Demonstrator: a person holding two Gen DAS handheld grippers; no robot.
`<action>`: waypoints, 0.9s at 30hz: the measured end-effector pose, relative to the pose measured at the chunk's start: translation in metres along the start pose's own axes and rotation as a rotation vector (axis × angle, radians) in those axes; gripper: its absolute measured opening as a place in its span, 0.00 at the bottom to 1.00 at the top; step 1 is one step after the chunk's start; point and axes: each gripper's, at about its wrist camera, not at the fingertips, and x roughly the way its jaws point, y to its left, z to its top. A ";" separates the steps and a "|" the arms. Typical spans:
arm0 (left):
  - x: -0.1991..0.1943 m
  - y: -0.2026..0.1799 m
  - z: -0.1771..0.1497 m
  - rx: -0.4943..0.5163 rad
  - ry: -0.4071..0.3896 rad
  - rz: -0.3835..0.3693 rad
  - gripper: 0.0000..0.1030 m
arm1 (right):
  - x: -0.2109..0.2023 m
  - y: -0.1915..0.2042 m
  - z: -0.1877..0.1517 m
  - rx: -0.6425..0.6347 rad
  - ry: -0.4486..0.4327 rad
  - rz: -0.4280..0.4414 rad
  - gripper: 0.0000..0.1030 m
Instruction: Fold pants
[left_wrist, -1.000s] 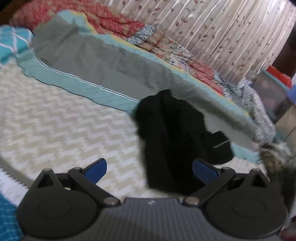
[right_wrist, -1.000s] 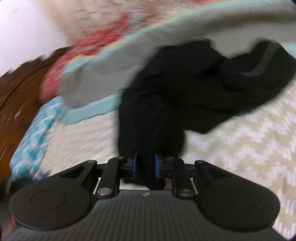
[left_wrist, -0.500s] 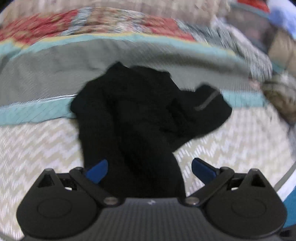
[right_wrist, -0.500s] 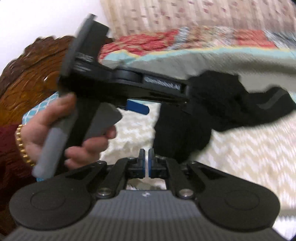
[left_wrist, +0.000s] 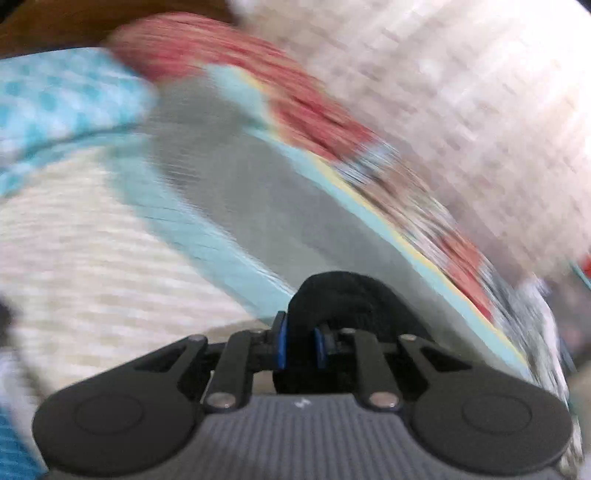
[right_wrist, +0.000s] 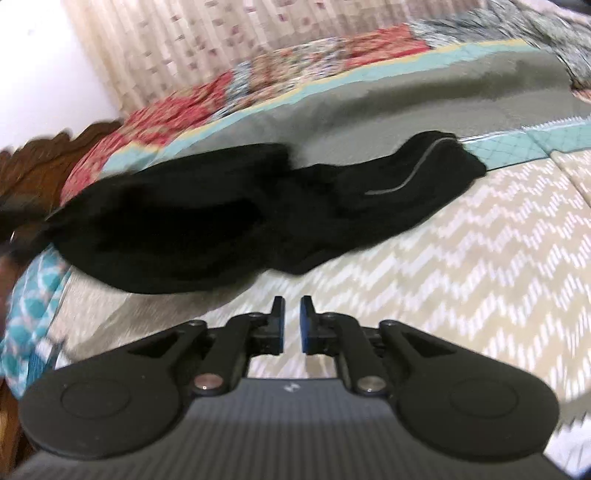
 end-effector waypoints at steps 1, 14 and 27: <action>-0.007 0.021 0.001 -0.037 -0.017 0.050 0.13 | 0.010 -0.006 0.006 0.032 0.009 -0.002 0.32; -0.008 0.080 -0.044 -0.105 0.130 0.143 0.13 | 0.118 -0.068 0.066 0.518 0.029 -0.062 0.39; -0.071 0.068 -0.008 -0.156 0.048 -0.056 0.13 | -0.123 -0.064 0.111 0.243 -0.469 -0.034 0.07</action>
